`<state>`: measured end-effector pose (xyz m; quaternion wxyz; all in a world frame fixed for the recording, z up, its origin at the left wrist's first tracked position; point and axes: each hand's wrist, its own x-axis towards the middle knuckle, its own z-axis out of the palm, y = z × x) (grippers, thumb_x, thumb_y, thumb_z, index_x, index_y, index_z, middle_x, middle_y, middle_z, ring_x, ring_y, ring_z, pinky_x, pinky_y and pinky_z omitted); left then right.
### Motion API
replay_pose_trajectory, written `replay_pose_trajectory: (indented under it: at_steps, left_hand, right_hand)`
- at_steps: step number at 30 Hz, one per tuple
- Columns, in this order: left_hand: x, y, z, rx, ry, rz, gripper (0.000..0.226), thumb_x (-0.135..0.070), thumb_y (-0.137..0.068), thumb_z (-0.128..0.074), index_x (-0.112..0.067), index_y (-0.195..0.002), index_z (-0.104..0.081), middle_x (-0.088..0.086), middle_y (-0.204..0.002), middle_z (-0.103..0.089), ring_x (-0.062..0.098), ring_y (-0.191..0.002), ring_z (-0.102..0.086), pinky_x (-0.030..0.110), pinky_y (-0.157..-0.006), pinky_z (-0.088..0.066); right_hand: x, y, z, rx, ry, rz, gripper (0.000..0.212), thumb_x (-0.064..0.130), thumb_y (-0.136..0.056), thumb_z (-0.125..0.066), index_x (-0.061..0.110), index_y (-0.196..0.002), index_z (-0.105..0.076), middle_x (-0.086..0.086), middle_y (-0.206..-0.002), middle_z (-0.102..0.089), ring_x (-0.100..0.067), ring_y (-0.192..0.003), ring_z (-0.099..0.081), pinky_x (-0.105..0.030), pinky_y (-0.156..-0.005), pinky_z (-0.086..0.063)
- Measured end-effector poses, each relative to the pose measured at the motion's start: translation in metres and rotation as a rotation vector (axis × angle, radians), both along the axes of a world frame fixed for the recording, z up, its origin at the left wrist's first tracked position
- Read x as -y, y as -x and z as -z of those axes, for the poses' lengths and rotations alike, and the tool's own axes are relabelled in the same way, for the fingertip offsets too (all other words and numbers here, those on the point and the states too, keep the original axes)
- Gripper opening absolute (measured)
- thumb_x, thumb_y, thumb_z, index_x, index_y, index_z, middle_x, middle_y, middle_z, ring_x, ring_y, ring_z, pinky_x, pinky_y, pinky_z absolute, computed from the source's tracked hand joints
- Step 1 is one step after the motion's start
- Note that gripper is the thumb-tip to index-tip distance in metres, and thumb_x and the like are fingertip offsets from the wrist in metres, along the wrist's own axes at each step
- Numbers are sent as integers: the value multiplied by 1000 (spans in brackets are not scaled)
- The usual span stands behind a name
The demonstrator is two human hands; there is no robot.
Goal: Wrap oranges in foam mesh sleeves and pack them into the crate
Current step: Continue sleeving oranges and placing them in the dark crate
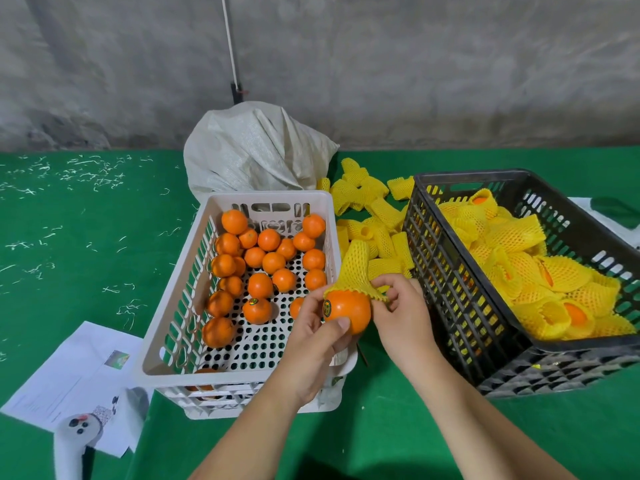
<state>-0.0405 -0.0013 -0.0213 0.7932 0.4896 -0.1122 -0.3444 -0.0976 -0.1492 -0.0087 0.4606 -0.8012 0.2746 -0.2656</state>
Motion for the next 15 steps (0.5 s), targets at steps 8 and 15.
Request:
replay_pose_trajectory:
  at_steps: [8, 15]
  left_hand:
    - [8, 1, 1, 53, -63, -131, 71, -27, -74, -83, -17, -138, -52, 16, -137, -64, 38, -122, -66, 58, -108, -52]
    - [17, 6, 3, 267, -110, -1, 44, -12, -99, -71, -35, -135, -60, 4, -91, -72, 15, -65, -62, 23, -52, -49]
  right_hand:
    - [-13, 16, 6, 163, 167, -61, 16, 9, -96, -61, 23, -105, -59, 12, -96, -55, -1, -84, -56, -11, -70, -40]
    - [-3, 20, -5, 188, 580, -157, 23, 0, -87, -65, 3, -110, -64, -6, -110, -59, -22, -104, -56, -31, -90, -47]
